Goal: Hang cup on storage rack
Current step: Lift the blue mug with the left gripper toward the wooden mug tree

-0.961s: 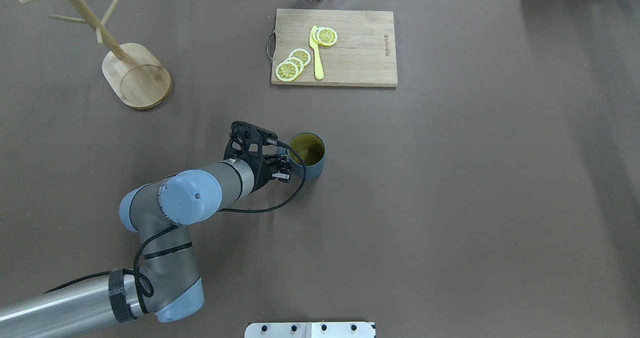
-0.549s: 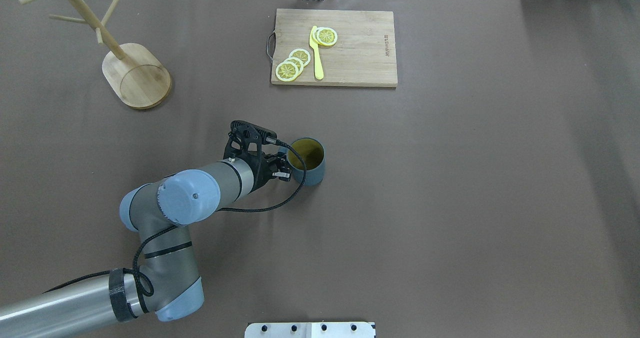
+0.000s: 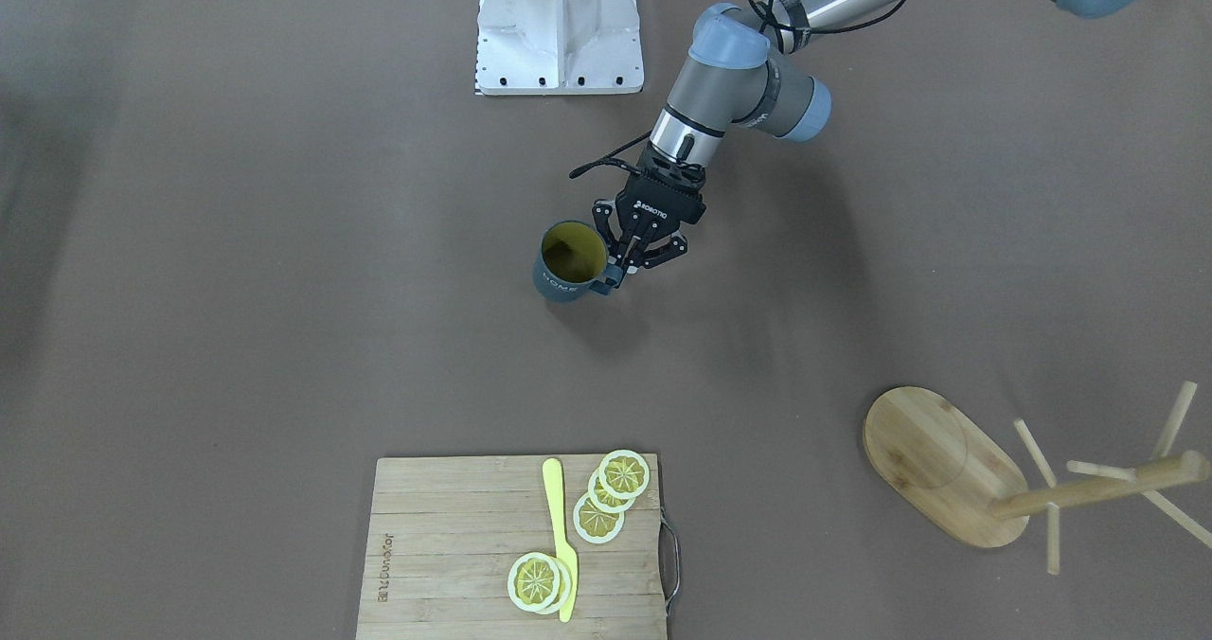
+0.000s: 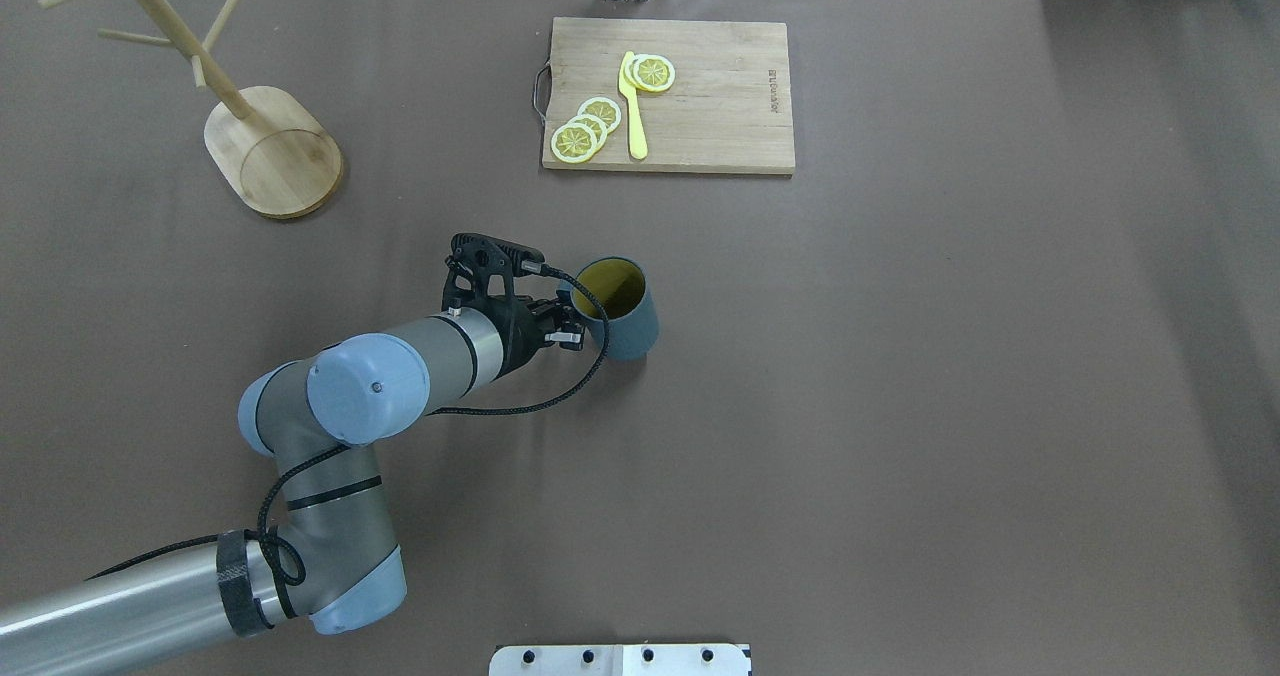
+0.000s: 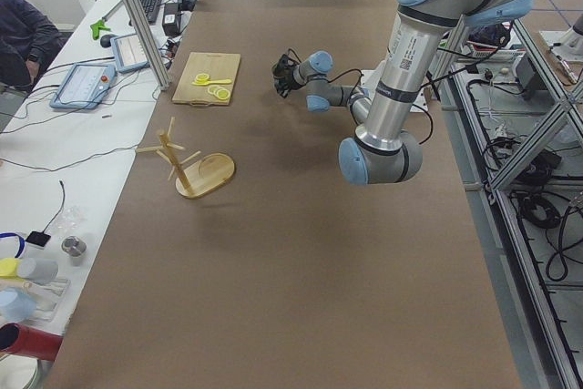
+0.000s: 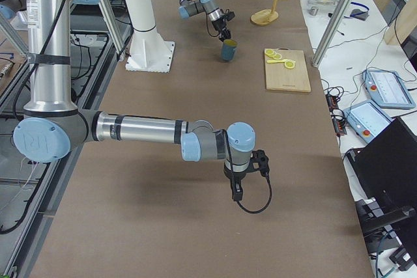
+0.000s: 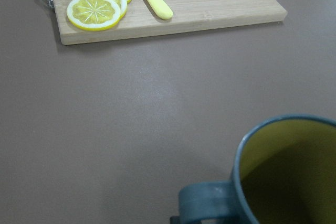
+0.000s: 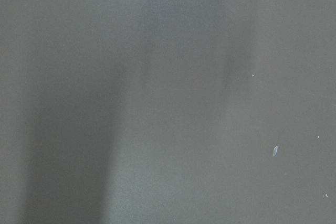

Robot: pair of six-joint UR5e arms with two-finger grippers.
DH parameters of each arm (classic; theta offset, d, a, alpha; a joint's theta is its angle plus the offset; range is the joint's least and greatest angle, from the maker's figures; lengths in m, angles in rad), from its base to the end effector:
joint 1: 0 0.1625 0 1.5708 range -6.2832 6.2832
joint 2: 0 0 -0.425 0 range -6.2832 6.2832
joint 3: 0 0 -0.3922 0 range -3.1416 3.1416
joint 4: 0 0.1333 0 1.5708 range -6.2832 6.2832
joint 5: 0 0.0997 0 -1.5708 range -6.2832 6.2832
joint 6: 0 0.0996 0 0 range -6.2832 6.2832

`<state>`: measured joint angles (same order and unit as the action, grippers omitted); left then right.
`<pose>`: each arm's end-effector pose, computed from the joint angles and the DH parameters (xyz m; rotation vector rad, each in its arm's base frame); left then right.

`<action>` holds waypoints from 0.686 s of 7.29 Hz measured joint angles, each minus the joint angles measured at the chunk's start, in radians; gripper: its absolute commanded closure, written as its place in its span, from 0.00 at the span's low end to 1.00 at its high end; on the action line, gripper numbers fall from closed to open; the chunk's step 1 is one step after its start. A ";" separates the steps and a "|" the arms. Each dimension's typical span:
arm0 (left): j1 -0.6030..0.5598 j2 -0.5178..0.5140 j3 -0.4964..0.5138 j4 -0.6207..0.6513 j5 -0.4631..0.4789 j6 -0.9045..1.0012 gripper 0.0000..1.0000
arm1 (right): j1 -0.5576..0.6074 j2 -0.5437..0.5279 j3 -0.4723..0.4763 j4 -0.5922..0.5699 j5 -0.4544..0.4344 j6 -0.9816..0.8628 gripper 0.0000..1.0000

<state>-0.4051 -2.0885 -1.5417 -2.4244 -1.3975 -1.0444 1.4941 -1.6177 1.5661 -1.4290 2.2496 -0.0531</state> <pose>0.5609 -0.4042 0.2728 0.7315 1.1295 -0.0139 0.0339 -0.4820 0.6755 0.0788 -0.6800 -0.1553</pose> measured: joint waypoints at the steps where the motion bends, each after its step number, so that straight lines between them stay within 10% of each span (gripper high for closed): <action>1: -0.016 0.000 0.000 -0.014 0.000 -0.047 1.00 | 0.000 -0.001 -0.002 0.000 0.000 0.000 0.00; 5: -0.166 0.016 -0.004 -0.055 -0.092 -0.286 1.00 | 0.000 -0.008 -0.031 -0.001 -0.002 0.001 0.00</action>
<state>-0.5712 -2.0727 -1.5456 -2.4791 -1.4897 -1.3299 1.4941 -1.6257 1.5351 -1.4296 2.2472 -0.0522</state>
